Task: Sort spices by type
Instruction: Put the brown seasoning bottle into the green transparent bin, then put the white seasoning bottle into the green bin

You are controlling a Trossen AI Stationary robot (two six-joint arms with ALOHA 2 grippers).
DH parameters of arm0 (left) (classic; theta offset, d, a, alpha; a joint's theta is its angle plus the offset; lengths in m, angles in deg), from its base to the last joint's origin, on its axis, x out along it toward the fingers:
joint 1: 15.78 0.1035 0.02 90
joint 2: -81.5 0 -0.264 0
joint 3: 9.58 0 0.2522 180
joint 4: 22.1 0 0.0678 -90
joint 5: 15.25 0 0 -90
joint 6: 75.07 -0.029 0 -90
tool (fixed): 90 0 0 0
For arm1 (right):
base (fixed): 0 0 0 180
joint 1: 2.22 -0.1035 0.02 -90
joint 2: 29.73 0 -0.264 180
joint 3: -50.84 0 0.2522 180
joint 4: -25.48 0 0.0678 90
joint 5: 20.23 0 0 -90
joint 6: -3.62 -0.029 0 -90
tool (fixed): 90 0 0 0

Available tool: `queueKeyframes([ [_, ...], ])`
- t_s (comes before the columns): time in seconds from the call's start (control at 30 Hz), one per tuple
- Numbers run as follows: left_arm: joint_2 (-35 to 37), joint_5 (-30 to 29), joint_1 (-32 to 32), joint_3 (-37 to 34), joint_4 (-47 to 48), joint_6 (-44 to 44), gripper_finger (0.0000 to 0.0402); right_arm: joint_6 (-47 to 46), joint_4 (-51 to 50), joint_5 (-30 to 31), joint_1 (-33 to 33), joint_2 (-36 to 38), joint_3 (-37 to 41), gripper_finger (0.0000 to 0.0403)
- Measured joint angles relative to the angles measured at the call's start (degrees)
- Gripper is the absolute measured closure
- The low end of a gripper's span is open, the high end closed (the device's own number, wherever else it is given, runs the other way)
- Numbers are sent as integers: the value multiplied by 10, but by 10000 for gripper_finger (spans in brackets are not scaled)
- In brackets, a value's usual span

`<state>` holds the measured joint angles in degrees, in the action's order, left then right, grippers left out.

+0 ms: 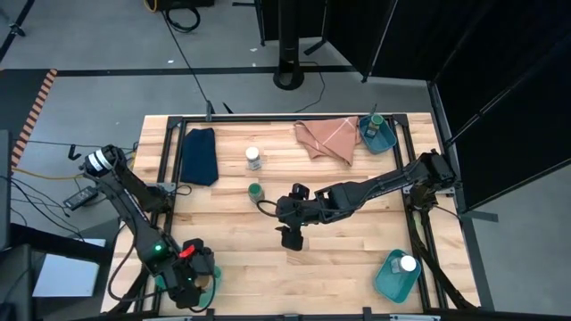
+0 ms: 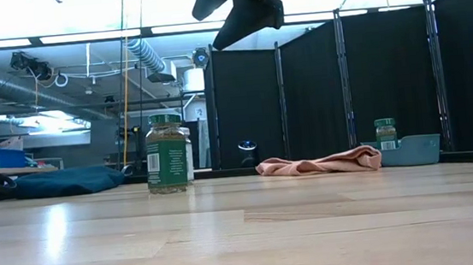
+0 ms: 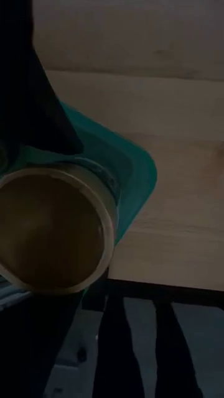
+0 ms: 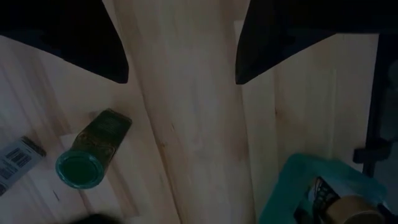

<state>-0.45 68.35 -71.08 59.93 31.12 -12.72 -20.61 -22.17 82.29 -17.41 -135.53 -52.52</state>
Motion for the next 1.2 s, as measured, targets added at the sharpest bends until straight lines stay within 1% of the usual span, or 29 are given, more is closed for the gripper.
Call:
queueKeyframes([
  [0.17, 1, 17, 3, 0, 2, -6, 24, -1, 0, 0, 0, 0, 0, 100],
  [0.4, 23, 24, 3, 1, 8, -7, 29, -1, 9, -10, 0, 0, 0, 96],
  [0.47, 26, 24, 3, 13, 24, -12, 30, 0, 9, -18, 0, 0, 0, 97],
  [0.63, 27, 23, 4, 60, 100, -45, 32, 7, 9, -21, 0, 0, 0, 99],
  [0.8, 27, 21, 19, 107, 160, -49, 33, 19, 9, -21, 0, 0, 0, 99],
  [0.9, 27, 19, 39, 142, 193, -56, 33, 27, 9, -21, 0, 0, 0, 100],
  [1.07, 29, 13, 80, 202, 261, -93, 33, 38, 9, -21, 5, 0, 0, 104],
  [1.2, 29, -28, 126, 240, 319, -127, 33, 39, 9, -21, 11, 0, 0, 102],
])
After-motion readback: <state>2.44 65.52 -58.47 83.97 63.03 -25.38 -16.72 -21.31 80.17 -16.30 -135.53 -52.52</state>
